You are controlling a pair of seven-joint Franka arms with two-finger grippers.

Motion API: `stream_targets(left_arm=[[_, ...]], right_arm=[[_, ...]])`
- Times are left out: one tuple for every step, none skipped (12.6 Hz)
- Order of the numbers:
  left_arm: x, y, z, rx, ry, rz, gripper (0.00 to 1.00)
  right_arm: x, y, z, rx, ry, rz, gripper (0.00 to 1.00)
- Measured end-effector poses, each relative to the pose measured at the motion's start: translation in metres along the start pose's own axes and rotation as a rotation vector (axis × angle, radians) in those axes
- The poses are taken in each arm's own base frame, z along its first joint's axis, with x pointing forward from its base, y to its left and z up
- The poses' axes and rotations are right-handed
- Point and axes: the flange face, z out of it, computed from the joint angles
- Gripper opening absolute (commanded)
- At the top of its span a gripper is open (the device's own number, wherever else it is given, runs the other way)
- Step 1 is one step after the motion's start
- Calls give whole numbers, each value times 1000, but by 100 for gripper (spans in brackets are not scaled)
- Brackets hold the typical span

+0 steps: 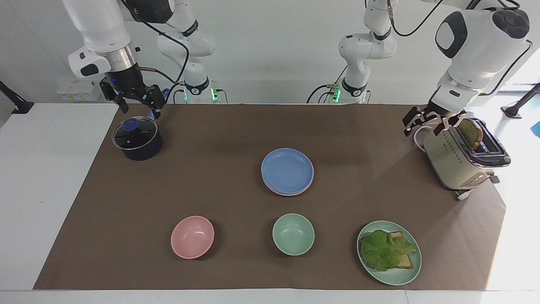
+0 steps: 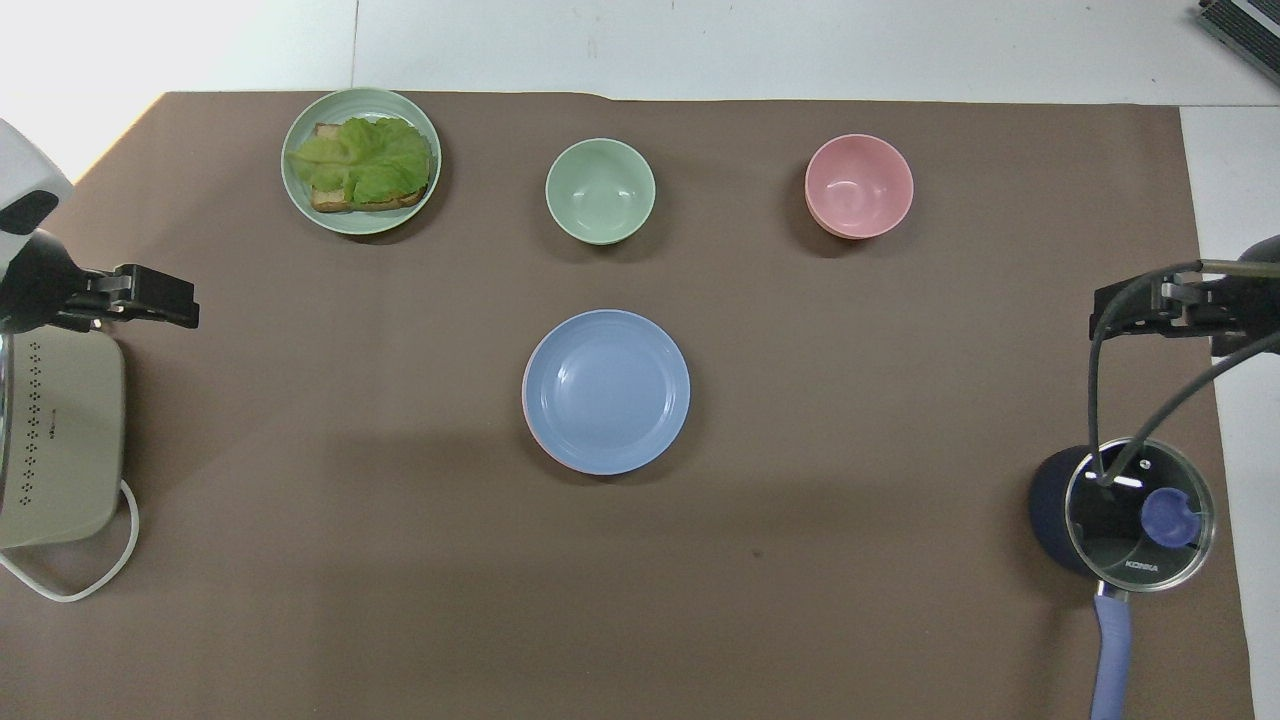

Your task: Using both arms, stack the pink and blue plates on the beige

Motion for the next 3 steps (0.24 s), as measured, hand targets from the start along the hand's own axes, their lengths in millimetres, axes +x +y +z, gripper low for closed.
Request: stream_targets(left_arm=[[0, 0, 0, 0, 0, 0, 100], [0, 0, 0, 0, 0, 0, 100], [0, 0, 0, 0, 0, 0, 100]], right_arm=[[0, 0, 0, 0, 0, -4, 100], [0, -1, 0, 0, 0, -5, 100], [0, -1, 0, 0, 0, -5, 100]])
